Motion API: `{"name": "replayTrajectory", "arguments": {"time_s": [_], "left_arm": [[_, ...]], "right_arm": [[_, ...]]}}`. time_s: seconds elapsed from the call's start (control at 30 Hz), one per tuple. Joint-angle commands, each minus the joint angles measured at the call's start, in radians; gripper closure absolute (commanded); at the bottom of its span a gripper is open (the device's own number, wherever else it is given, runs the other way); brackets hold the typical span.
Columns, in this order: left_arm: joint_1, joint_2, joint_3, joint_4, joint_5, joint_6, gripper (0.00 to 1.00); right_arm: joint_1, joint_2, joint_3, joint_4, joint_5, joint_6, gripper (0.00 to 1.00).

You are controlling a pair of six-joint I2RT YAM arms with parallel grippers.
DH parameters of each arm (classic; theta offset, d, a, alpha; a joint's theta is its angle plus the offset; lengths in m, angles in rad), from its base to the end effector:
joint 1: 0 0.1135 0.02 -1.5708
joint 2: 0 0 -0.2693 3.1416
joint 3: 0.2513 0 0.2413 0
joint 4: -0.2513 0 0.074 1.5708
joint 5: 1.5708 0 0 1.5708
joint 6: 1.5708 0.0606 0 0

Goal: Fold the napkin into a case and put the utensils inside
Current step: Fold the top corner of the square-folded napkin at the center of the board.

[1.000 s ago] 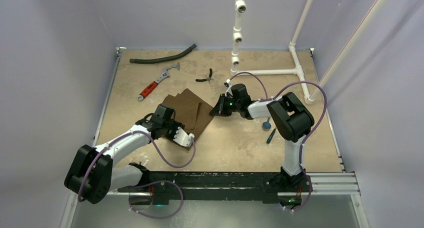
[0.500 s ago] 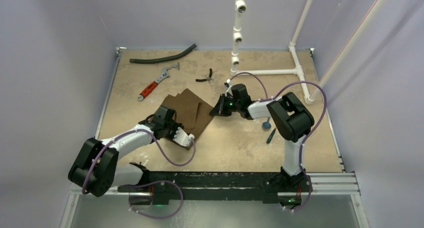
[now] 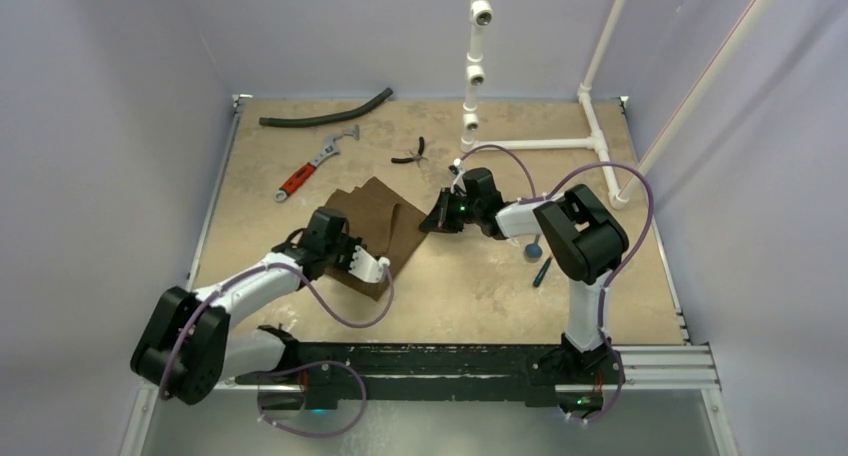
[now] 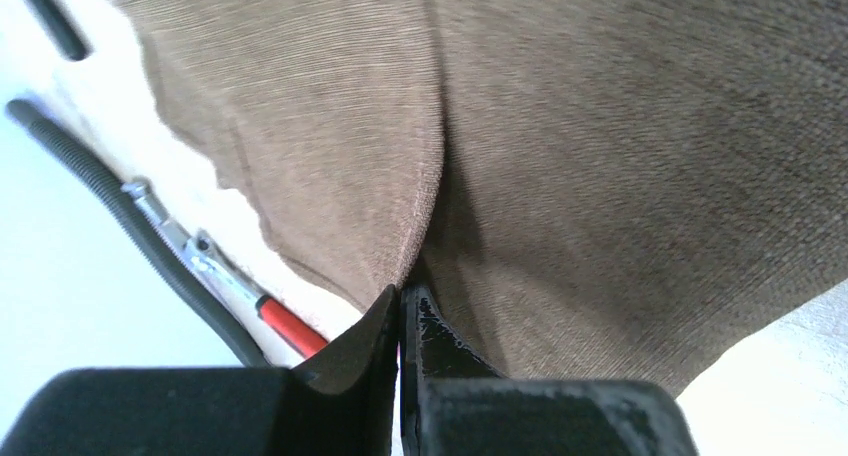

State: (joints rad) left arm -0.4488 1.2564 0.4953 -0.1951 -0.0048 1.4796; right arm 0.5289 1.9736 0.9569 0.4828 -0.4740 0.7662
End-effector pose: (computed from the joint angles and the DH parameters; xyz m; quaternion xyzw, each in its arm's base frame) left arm 0.2028 -0.0973 0.1419 0.7827 0.5440 0.1511 0.2621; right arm 0.3398 0.2306 0.1290 -0.0156 0.8521 0.4532 0.2612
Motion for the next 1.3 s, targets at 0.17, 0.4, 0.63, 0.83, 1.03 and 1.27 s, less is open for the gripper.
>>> {"name": "replayTrajectory", "arguments": {"time_s": [0.17,0.4,0.63,0.83,1.03,1.27], "left_arm": [[0.076,-0.208,0.013,0.017,0.222,-0.119,1.0],[0.139,-0.246,0.013,-0.163,0.351,0.018,1.0],[0.139,-0.286,-0.015,-0.289,0.413,0.147,1.0],[0.148,-0.285,-0.014,-0.289,0.431,0.109,1.0],[0.172,-0.31,-0.037,-0.388,0.444,0.249,1.0],[0.192,-0.285,-0.041,-0.405,0.409,0.275,1.0]], "right_arm": [[-0.006,-0.031,0.009,-0.032,-0.007,-0.001,0.92],[-0.006,-0.031,0.004,-0.028,-0.002,0.0,0.93],[-0.006,-0.033,0.002,-0.028,0.005,0.002,0.93],[-0.007,-0.038,0.002,-0.035,0.008,-0.007,0.93],[-0.009,-0.043,0.004,-0.045,0.026,-0.016,0.93],[-0.015,-0.04,0.007,-0.055,0.033,-0.018,0.94]]}}
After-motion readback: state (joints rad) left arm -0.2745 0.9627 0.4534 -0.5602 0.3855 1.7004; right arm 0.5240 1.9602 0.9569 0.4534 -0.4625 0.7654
